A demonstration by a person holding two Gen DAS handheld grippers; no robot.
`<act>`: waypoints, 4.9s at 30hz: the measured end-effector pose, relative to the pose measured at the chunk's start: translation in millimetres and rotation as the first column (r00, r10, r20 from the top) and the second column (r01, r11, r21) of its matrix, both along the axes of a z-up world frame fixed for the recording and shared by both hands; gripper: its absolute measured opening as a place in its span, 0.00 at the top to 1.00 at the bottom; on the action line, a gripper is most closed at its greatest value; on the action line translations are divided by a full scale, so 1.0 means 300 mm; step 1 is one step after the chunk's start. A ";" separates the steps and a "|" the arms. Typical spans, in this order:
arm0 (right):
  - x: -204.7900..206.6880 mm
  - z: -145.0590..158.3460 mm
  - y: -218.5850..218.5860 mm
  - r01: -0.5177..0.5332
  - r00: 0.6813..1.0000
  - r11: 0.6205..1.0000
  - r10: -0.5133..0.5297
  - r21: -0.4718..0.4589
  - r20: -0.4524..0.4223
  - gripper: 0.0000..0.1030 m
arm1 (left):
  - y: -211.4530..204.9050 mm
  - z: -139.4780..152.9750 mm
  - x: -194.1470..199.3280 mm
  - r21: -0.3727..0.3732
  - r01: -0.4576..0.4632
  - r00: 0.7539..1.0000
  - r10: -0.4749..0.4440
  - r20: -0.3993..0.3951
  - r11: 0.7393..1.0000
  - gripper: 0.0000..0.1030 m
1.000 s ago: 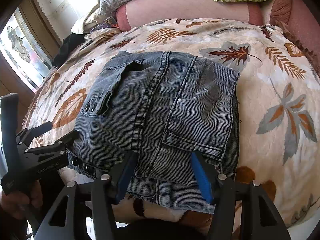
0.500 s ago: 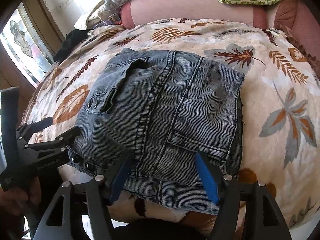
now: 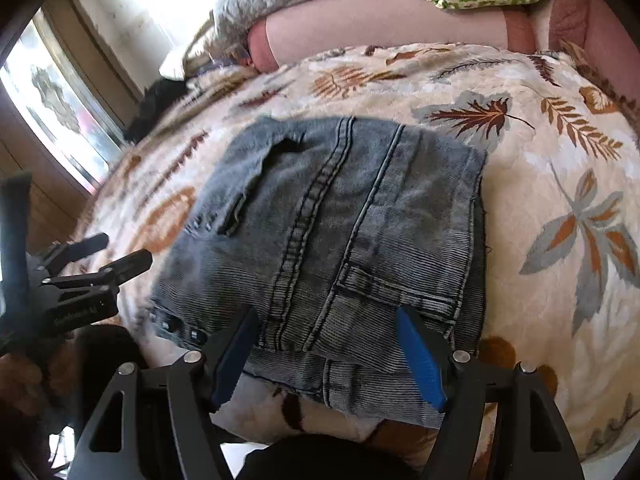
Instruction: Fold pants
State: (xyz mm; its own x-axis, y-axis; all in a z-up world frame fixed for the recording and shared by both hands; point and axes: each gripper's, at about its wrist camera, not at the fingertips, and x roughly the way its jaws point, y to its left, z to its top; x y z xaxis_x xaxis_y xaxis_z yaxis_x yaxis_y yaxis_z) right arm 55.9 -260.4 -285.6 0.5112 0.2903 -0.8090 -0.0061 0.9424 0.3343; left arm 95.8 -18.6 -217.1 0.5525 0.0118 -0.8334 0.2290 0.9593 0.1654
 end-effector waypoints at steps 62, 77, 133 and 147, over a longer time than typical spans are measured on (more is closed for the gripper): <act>0.067 0.000 -0.006 0.044 0.999 0.999 -0.044 -0.024 0.003 0.28 | -0.091 -0.027 0.086 0.048 0.072 0.995 -0.075 0.063 0.996 0.11; 0.071 0.009 -0.018 0.028 1.000 0.998 -0.028 -0.049 0.008 0.28 | -0.060 -0.093 0.125 0.044 0.067 0.998 -0.066 -0.019 0.997 0.11; 0.249 0.164 -0.012 -0.077 0.976 0.997 0.075 0.002 0.204 0.76 | -0.105 0.020 0.356 -0.490 0.188 0.954 -0.278 -0.116 0.851 0.65; 0.604 -0.036 -0.048 0.028 0.997 0.999 -0.027 -0.015 0.066 0.62 | -0.029 -0.130 0.591 -0.266 0.017 0.984 -0.063 -0.166 0.964 0.64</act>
State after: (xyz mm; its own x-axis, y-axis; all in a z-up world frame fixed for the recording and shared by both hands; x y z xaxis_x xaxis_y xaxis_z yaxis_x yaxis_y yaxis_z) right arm 237.1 -274.9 -296.4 0.5712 0.2628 -0.7776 -0.0015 0.9477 0.3192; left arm 272.9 -27.5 -256.2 0.3966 -0.2396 -0.8862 0.2708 0.9529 -0.1364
